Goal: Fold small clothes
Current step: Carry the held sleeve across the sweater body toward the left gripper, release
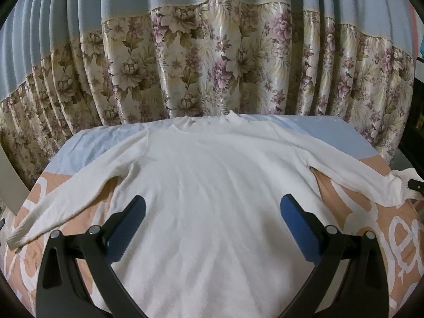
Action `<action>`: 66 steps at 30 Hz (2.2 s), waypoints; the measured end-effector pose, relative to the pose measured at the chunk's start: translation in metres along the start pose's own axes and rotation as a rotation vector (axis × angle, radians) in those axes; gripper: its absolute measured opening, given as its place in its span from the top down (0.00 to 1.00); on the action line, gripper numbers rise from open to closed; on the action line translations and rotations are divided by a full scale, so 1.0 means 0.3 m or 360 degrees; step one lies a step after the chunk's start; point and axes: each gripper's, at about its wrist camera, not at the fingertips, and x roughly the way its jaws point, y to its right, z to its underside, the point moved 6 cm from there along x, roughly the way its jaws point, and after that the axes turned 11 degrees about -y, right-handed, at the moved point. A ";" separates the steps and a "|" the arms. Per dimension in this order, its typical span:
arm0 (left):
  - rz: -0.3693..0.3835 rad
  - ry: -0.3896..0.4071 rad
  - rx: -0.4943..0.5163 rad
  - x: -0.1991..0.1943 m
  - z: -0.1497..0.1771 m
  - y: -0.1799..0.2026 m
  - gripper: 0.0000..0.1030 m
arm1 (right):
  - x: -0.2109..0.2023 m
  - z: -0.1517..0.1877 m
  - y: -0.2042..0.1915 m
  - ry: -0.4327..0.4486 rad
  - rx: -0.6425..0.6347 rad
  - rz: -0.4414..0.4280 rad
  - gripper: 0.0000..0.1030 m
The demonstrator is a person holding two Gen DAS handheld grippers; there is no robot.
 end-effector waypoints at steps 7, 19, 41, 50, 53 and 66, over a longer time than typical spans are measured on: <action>-0.0015 0.0008 0.0012 0.039 -0.040 -0.102 0.01 | 0.055 -0.092 -0.255 -0.0015 -0.0052 -0.0133 0.86; -0.0097 -0.0018 -0.0065 0.150 -0.116 -0.415 0.01 | 0.253 -0.315 -0.930 -0.0077 -0.0248 -0.0364 0.86; -0.0296 -0.0116 -0.0255 0.330 -0.111 -0.922 0.02 | 0.516 -0.364 -1.817 -0.0158 -0.0703 -0.0460 0.85; -0.0301 -0.0115 -0.0280 0.320 -0.099 -0.945 0.02 | 0.501 -0.358 -1.844 -0.0095 -0.0697 -0.0389 0.58; -0.0297 -0.0108 -0.0277 0.307 -0.105 -0.948 0.02 | 0.466 -0.357 -1.832 -0.0035 -0.0672 -0.0343 0.58; -0.0212 -0.0059 -0.0187 0.259 -0.111 -1.027 0.02 | 0.253 -0.187 -1.755 0.0206 -0.0305 -0.0125 0.25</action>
